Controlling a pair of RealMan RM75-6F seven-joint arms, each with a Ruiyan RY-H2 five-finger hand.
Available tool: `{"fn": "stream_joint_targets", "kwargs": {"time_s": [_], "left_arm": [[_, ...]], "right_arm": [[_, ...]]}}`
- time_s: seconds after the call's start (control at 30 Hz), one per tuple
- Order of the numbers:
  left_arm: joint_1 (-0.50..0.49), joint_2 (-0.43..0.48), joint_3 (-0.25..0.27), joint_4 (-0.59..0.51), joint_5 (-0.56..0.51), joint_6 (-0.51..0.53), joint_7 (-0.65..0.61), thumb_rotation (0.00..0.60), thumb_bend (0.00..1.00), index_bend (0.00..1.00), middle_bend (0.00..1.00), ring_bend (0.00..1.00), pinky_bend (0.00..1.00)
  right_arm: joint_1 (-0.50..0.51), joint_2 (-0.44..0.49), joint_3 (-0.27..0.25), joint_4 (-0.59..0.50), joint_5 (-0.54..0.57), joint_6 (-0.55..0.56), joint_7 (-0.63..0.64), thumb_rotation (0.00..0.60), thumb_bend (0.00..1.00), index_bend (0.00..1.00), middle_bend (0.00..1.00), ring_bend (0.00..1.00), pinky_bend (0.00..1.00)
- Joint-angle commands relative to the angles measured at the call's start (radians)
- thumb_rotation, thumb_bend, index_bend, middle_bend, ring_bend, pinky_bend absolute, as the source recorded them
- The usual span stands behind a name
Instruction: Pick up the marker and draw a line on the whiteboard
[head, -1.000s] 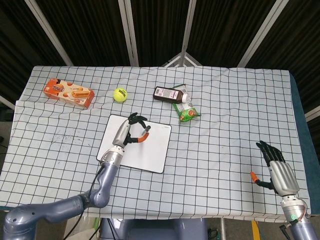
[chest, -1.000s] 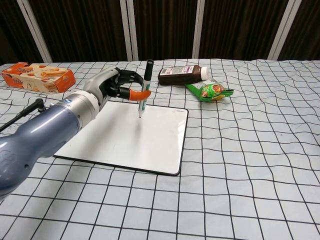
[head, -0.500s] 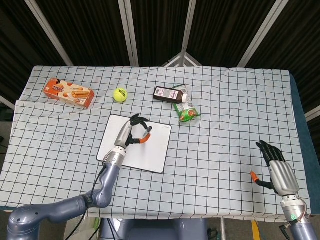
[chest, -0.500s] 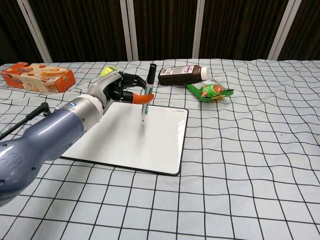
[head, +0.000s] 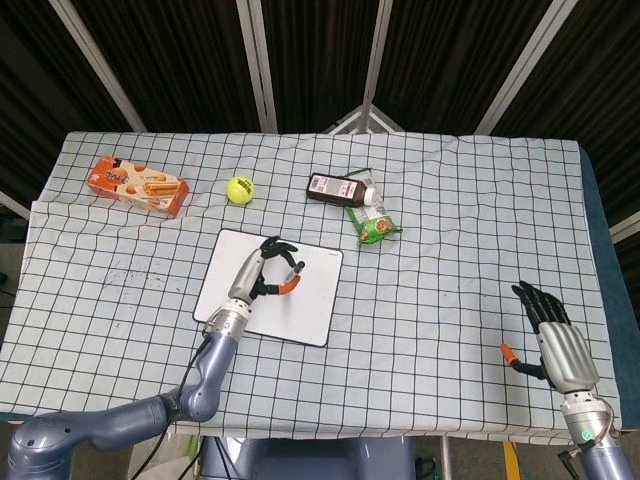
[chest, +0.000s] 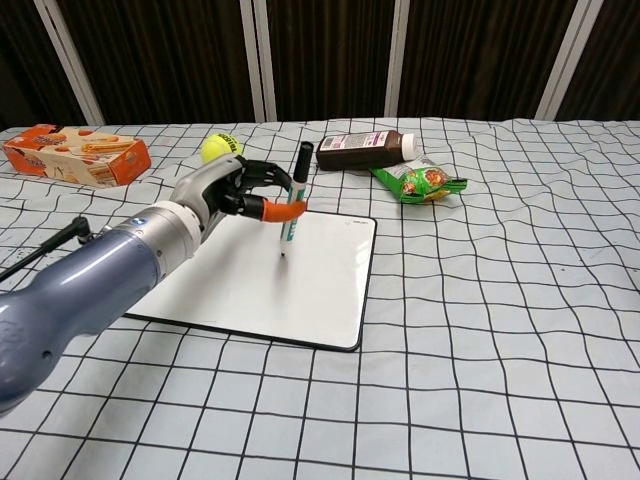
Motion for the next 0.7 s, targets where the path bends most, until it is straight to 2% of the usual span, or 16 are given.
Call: {"fn": "stream_joint_targets", "kwargs": {"time_s": [0.03, 0.43, 0.7], "left_arm": [[0.012, 0.010, 0.011, -0.021, 0.006, 0.004, 0.002, 0.600, 0.52, 0.73, 0.27, 0.06, 0.11], [0.068, 0.054, 0.060, -0.113, 0.022, 0.020, 0.009, 0.600, 0.52, 0.73, 0.27, 0.06, 0.11], [0.096, 0.076, 0.074, -0.174, 0.052, 0.045, -0.007, 0.600, 0.52, 0.73, 0.27, 0.06, 0.11]], "right_arm": [[-0.001, -0.001, -0.001, 0.000, 0.000, 0.001, -0.001, 0.600, 0.33, 0.00, 0.00, 0.00, 0.00], [-0.005, -0.002, 0.001, -0.004, 0.002, 0.009, -0.007, 0.600, 0.33, 0.00, 0.00, 0.00, 0.00], [-0.007, -0.003, 0.000, -0.004, 0.001, 0.013, -0.008, 0.600, 0.33, 0.00, 0.00, 0.00, 0.00]]}}
